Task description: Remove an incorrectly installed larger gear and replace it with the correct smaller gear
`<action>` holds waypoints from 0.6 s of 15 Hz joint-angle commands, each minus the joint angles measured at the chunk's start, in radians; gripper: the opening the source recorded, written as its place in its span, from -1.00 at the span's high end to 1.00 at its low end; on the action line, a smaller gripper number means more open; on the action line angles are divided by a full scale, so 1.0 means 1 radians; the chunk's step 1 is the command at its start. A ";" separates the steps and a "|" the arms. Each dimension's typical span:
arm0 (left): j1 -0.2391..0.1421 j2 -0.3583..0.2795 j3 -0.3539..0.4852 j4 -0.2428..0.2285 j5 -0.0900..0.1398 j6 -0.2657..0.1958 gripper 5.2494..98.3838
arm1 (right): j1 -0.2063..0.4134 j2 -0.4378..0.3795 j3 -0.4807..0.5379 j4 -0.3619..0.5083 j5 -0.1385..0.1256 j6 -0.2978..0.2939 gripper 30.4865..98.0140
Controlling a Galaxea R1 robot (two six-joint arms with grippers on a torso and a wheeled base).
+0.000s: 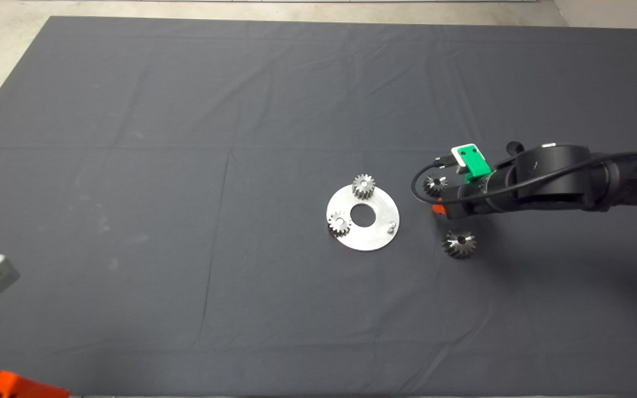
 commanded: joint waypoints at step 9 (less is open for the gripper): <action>0.001 0.001 0.012 -0.017 0.006 0.003 -1.00 | 0.049 0.046 -0.116 0.004 0.087 -0.008 -0.54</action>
